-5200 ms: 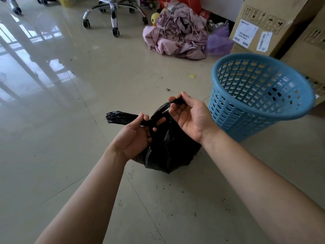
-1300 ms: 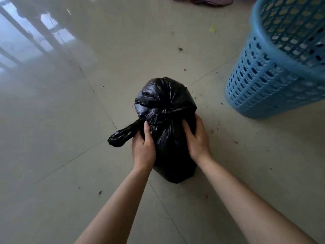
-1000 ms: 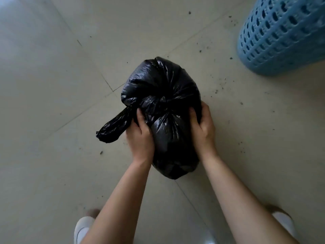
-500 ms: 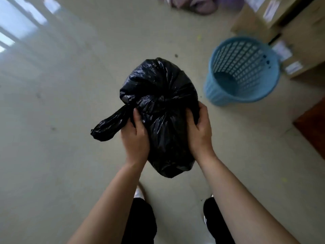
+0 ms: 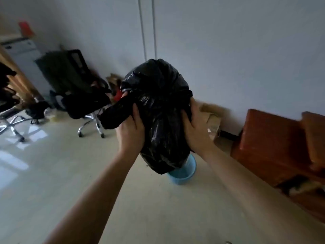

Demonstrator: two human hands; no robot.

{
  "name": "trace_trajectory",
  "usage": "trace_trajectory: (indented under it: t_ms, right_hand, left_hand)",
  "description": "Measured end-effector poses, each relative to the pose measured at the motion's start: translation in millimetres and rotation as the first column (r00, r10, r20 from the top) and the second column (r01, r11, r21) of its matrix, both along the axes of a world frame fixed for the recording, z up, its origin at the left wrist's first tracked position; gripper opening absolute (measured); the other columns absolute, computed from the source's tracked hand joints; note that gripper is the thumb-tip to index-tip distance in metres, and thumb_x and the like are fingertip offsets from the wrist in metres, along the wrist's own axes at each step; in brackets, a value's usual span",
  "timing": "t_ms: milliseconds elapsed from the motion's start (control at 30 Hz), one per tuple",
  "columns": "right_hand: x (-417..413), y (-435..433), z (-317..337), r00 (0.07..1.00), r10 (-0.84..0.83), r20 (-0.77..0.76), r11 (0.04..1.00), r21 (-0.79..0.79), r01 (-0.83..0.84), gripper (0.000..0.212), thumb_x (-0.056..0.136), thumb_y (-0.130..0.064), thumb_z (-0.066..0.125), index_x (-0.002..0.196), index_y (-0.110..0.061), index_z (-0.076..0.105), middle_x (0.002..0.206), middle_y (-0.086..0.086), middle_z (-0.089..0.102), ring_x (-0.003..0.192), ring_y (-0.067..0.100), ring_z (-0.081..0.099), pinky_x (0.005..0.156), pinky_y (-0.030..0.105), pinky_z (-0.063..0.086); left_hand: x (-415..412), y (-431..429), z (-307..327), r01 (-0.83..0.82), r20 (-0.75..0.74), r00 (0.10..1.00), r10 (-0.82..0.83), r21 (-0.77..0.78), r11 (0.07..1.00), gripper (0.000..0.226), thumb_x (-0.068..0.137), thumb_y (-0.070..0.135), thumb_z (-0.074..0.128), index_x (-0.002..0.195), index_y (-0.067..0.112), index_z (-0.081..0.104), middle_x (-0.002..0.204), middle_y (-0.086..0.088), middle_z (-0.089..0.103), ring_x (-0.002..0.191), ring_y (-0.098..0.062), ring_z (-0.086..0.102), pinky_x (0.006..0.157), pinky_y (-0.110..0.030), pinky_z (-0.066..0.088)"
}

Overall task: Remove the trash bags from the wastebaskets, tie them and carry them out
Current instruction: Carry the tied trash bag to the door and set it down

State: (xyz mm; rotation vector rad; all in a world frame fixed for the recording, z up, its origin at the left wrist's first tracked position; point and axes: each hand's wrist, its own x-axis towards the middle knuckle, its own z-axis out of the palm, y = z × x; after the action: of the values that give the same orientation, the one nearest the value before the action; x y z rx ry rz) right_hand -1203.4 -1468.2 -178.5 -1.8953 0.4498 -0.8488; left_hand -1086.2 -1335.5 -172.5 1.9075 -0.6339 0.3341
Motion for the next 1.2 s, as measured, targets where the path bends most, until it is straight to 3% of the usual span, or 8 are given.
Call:
trace_trajectory:
  t_ms: [133, 333, 533, 633, 833, 933, 1067, 1200]
  right_hand:
    - [-108, -46, 66, 0.977, -0.211, -0.016, 0.969, -0.136, 0.207, 0.047, 0.107, -0.024, 0.04, 0.153, -0.024, 0.032, 0.149, -0.006, 0.05, 0.133, 0.006, 0.048, 0.11, 0.022, 0.037]
    - [-301, -87, 115, 0.867, -0.496, 0.058, 0.838, -0.23, 0.495, 0.049, 0.108, -0.025, 0.039, 0.155, -0.03, 0.028, 0.144, -0.012, 0.052, 0.127, 0.005, 0.052, 0.102, 0.021, 0.041]
    - [-541, -127, 119, 0.744, -0.665, 0.065, 0.713, -0.241, 0.658, 0.05, 0.108, -0.028, 0.038, 0.154, -0.043, 0.024, 0.135, -0.046, 0.038, 0.119, -0.029, 0.037, 0.097, -0.004, 0.025]
    - [-654, -134, 111, 0.665, -0.747, 0.018, 0.644, -0.232, 0.729, 0.051, 0.108, -0.026, 0.039, 0.154, -0.042, 0.026, 0.143, -0.032, 0.043, 0.127, -0.016, 0.041, 0.098, -0.003, 0.026]
    - [-811, -168, 94, 0.515, -0.856, 0.039, 0.502, -0.173, 0.847, 0.048, 0.108, -0.017, 0.04, 0.154, -0.03, 0.034, 0.144, -0.025, 0.048, 0.133, -0.012, 0.042, 0.108, 0.007, 0.03]
    - [-861, -200, 86, 0.425, -0.904, 0.034, 0.415, -0.156, 0.896, 0.047, 0.108, -0.017, 0.039, 0.154, -0.027, 0.034, 0.145, -0.015, 0.052, 0.132, -0.009, 0.044, 0.11, 0.01, 0.032]
    - [-922, -250, 69, 0.32, -0.947, -0.014, 0.317, -0.177, 0.932, 0.048, 0.108, -0.021, 0.039, 0.154, -0.033, 0.032, 0.145, -0.017, 0.051, 0.132, -0.003, 0.047, 0.111, 0.019, 0.036]
    - [-987, -315, 67, 0.198, -0.977, -0.074, 0.209, -0.213, 0.954, 0.05, 0.106, -0.021, 0.042, 0.153, -0.035, 0.033, 0.133, -0.029, 0.051, 0.114, -0.021, 0.046, 0.096, 0.001, 0.031]
  left_hand:
    - [-68, -62, 71, 0.339, 0.126, 0.935, -0.332, -0.03, 0.94, 0.046, 0.104, 0.023, 0.037, 0.146, 0.005, 0.044, 0.141, -0.013, 0.055, 0.13, -0.022, 0.048, 0.111, -0.021, 0.033]
    - [-228, -145, 126, 0.66, 0.099, 0.751, -0.653, -0.129, 0.74, 0.04, 0.104, 0.01, 0.042, 0.144, 0.012, 0.045, 0.118, 0.019, 0.053, 0.099, 0.024, 0.044, 0.084, 0.009, 0.027]
    - [-453, -241, 111, 0.837, 0.037, 0.517, -0.855, -0.229, 0.496, 0.054, 0.09, 0.034, 0.042, 0.139, 0.013, 0.048, 0.119, 0.008, 0.058, 0.106, 0.0, 0.053, 0.082, 0.004, 0.034]
    - [-563, -279, 96, 0.902, -0.003, 0.379, -0.925, -0.223, 0.37, 0.043, 0.098, 0.018, 0.046, 0.141, 0.015, 0.046, 0.113, 0.023, 0.056, 0.099, 0.013, 0.053, 0.077, 0.008, 0.03]
    - [-724, -354, 98, 0.973, -0.032, 0.119, -0.992, -0.198, 0.123, 0.042, 0.092, 0.019, 0.055, 0.133, 0.028, 0.049, 0.108, 0.031, 0.057, 0.093, 0.03, 0.05, 0.084, 0.003, 0.034]
    - [-782, -397, 92, 0.979, -0.001, 0.075, -0.997, -0.192, 0.074, 0.043, 0.095, 0.016, 0.059, 0.137, 0.015, 0.05, 0.119, 0.019, 0.056, 0.101, 0.014, 0.053, 0.099, -0.005, 0.038]
    - [-849, -469, 63, 0.961, -0.084, -0.046, -0.995, -0.275, -0.021, 0.061, 0.086, 0.035, 0.057, 0.143, 0.016, 0.047, 0.138, 0.002, 0.057, 0.13, -0.02, 0.054, 0.112, -0.048, 0.041]
    - [-922, -549, 45, 0.928, -0.135, -0.161, -0.978, -0.359, -0.103, 0.063, 0.083, 0.043, 0.056, 0.141, 0.018, 0.049, 0.131, 0.009, 0.062, 0.126, -0.019, 0.057, 0.11, -0.051, 0.042]
